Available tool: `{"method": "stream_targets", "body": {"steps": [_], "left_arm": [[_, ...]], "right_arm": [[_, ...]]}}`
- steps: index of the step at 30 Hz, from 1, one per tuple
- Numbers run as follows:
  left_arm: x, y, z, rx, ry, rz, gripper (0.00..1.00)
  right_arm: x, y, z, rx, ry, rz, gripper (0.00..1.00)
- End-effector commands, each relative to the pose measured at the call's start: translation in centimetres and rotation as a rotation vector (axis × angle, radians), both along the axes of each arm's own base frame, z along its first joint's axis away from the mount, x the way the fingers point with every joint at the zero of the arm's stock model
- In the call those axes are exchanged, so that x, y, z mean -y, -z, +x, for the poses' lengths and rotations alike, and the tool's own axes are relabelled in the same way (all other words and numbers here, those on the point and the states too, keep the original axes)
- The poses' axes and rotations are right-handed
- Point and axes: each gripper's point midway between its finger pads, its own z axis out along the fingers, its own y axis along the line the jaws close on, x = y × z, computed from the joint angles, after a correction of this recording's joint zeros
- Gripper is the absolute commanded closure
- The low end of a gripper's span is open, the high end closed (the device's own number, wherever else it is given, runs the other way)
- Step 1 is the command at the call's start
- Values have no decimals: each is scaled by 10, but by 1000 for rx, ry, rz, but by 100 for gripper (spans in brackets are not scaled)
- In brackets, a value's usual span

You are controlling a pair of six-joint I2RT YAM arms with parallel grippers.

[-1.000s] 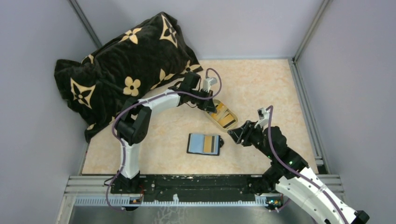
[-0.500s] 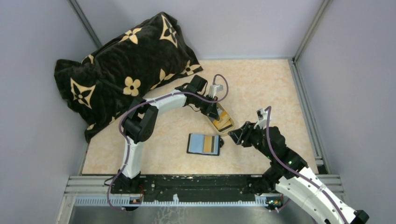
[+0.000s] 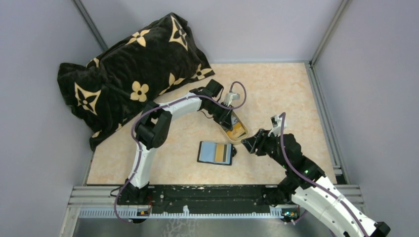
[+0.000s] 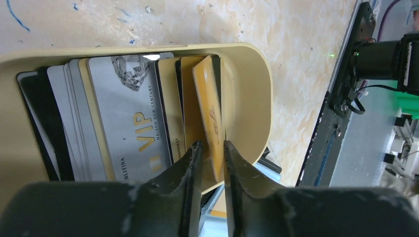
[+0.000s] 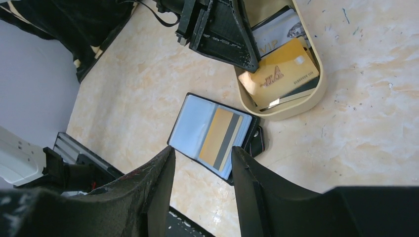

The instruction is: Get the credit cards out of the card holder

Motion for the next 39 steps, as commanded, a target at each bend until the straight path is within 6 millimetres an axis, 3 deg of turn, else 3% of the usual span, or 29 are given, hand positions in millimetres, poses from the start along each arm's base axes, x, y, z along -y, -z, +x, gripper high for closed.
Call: {"method": "stream_targets", "body": {"steps": [1, 4, 7, 9, 10, 11, 13, 16, 17, 19, 24, 27, 30, 35, 39], "left_arm": [[2, -4, -1, 11, 28, -1, 65], [4, -14, 5, 48, 3, -19, 57], [8, -35, 6, 109, -13, -90, 56], [8, -55, 9, 174, -43, -143, 56], [7, -75, 9, 226, -59, -186, 56], [4, -76, 9, 247, -82, -201, 58], [-3, -107, 4, 322, -127, -277, 62], [-18, -118, -11, 322, -198, -331, 71], [-24, -116, -16, 301, -227, -332, 78], [-35, -105, -31, 241, -259, -340, 99], [-60, -71, -68, 127, -329, -348, 99], [-70, -50, -88, 60, -326, -328, 80], [-82, -29, -93, 43, -387, -272, 69], [-90, -21, -94, 42, -425, -243, 45], [-87, -16, -97, 13, -419, -248, 38]], "right_arm": [[-1, -8, 5, 36, -4, 6, 54], [-2, -6, 5, 34, -9, 6, 54], [-5, -6, 4, 39, -22, 12, 54], [-8, -5, 4, 41, -37, 13, 54], [-9, -4, 5, 45, -44, 8, 54], [-10, -2, 5, 47, -54, -3, 54], [-17, 2, 5, 47, -92, -14, 54], [-29, 13, 5, 24, -145, -14, 66], [-33, 15, 5, 21, -159, -6, 74], [-41, 26, 4, 0, -179, 5, 100], [-65, 49, -1, -31, -235, 19, 100], [-80, 66, -1, -63, -265, -6, 100], [-86, 82, 6, -90, -255, -23, 100], [-79, 115, 8, -144, -201, -51, 100], [-71, 135, 4, -177, -180, -74, 100]]}}
